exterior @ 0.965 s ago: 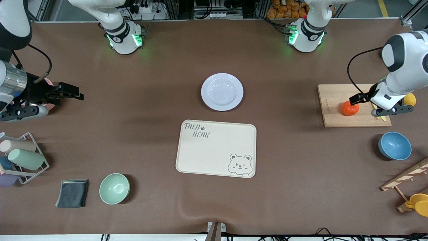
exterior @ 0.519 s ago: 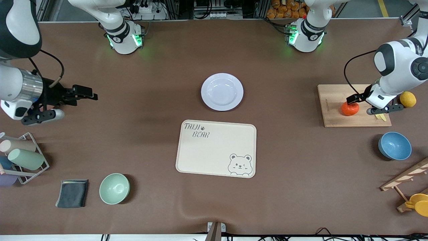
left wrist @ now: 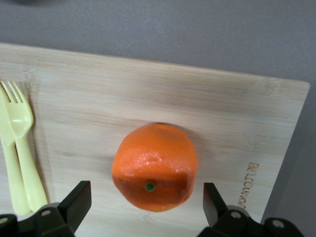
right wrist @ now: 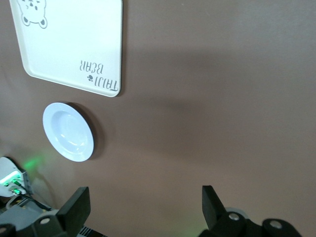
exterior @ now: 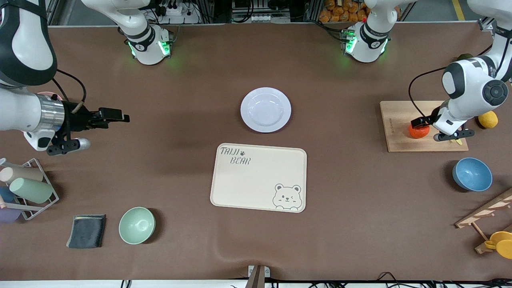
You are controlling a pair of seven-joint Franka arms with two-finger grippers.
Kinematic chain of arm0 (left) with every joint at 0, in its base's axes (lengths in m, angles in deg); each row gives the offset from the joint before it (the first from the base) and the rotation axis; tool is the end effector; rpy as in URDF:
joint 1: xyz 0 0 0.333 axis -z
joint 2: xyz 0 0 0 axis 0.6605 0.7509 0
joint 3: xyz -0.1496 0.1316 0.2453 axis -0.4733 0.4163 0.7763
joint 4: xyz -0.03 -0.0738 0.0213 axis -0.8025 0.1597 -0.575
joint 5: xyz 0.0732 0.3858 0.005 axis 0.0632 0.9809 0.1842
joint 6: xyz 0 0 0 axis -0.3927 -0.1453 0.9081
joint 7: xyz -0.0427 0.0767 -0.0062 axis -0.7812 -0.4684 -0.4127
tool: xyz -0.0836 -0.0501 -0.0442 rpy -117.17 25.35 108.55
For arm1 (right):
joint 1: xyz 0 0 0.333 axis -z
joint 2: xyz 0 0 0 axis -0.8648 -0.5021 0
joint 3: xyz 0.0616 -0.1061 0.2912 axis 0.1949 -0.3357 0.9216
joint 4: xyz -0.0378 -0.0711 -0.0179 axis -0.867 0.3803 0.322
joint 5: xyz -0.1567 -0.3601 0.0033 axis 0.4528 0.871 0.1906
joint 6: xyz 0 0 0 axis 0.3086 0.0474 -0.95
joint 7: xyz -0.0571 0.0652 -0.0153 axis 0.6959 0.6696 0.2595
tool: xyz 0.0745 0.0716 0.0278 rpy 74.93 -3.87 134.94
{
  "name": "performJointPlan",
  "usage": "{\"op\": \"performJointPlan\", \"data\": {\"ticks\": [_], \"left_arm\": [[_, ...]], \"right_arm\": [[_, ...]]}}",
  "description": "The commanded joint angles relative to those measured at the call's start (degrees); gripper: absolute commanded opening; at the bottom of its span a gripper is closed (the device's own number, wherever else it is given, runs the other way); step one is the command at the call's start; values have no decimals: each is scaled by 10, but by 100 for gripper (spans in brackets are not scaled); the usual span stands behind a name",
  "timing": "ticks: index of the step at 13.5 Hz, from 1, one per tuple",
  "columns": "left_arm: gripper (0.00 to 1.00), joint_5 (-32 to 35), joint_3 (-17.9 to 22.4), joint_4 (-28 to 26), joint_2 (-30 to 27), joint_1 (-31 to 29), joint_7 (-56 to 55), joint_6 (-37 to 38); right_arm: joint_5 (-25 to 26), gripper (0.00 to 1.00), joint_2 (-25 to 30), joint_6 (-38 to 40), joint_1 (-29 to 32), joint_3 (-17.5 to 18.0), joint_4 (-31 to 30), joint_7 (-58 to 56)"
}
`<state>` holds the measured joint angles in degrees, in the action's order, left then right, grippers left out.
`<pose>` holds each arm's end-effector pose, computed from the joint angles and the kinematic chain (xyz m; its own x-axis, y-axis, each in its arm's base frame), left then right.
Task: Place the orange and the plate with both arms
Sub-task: 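Grasp the orange on the cutting board with the left gripper and lift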
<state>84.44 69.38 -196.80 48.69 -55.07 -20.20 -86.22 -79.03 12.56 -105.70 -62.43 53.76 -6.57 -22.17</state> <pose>0.4597 0.1441 0.2324 0.9810 0.1364 -0.1382 0.1270 -0.9891 -0.0743 0.5821 0.0476 0.4871 0.9556 0.1484 -0.2544 0.0340 -0.9136 -0.4052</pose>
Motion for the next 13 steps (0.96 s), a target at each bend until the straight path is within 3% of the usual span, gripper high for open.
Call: {"op": "performJointPlan", "data": {"ticks": [1, 5, 8, 9, 10, 13], "left_arm": [[100, 12, -7, 5, 8, -9, 7, -10], [100, 12, -8, 6, 32, -10, 7, -33], [100, 12, -8, 8, 40, -13, 7, -33], [89, 12, -8, 8, 40, -11, 8, -33], [60, 12, -9, 9, 40, -10, 8, -33], [19, 11, -9, 20, 39, -10, 19, -33]], "right_arm": [[-28, 100, -1, -2, 6, -1, -14, 6], [-50, 100, -3, -2, 5, -1, -23, 6], [-96, 100, -4, -3, 12, -2, -46, 2], [-102, 100, -5, -3, 9, -2, -48, 2], [-104, 100, -7, -3, 8, -2, -50, 2], [-137, 100, -15, -4, 10, -2, -58, 0]]}}
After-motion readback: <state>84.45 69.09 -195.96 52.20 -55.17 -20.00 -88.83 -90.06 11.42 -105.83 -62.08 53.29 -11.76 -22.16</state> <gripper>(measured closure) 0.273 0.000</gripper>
